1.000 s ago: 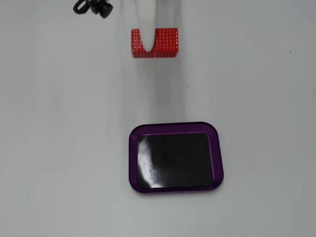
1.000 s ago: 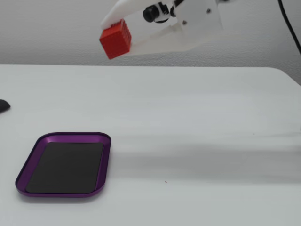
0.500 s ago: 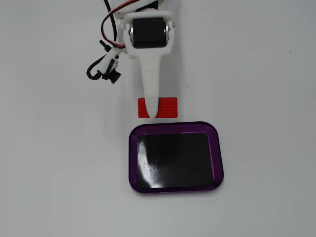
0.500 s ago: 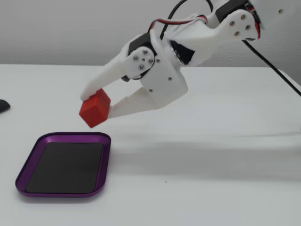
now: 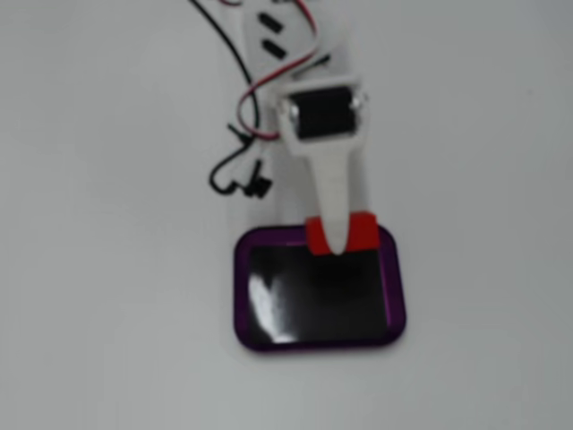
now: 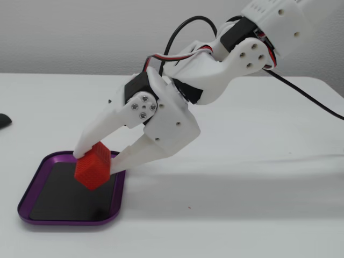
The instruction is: Pick up the cube and place it in the box.
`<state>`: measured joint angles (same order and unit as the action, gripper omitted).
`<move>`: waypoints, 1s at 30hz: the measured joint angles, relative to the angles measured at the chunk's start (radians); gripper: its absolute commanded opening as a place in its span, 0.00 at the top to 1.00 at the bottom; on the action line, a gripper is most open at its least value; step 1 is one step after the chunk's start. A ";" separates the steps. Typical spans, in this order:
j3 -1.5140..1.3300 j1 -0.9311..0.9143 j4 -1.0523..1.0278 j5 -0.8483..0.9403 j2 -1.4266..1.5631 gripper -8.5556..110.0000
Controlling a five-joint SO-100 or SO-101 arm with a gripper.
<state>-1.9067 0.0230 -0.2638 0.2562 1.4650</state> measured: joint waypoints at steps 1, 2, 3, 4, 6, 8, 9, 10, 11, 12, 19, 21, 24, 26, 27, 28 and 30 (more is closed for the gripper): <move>0.000 0.009 0.000 0.000 0.000 0.93; 0.000 0.014 0.000 0.000 0.000 0.93; 0.000 0.017 0.000 0.000 0.000 0.93; 0.000 0.020 0.000 0.000 0.000 0.93; 0.000 0.023 0.000 0.000 0.000 0.93; 0.000 0.023 0.000 0.000 0.000 0.93; 0.000 0.021 0.000 0.000 0.000 0.93; 0.000 0.020 0.000 0.000 0.000 0.93; 0.000 0.020 0.000 0.000 0.000 0.93; 0.000 0.018 0.000 0.000 0.000 0.93; 0.000 0.018 0.000 0.000 0.000 0.91; 0.000 0.018 0.000 0.000 0.000 0.88; 0.000 0.018 0.000 0.000 0.000 0.82; 0.000 0.018 0.000 0.000 0.000 0.81; 0.000 0.018 0.000 0.000 0.000 0.81; 0.000 0.018 0.000 0.000 0.000 0.81; 0.000 0.018 0.000 0.000 0.000 0.81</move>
<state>-1.9067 0.0414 -0.2638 0.2562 1.4650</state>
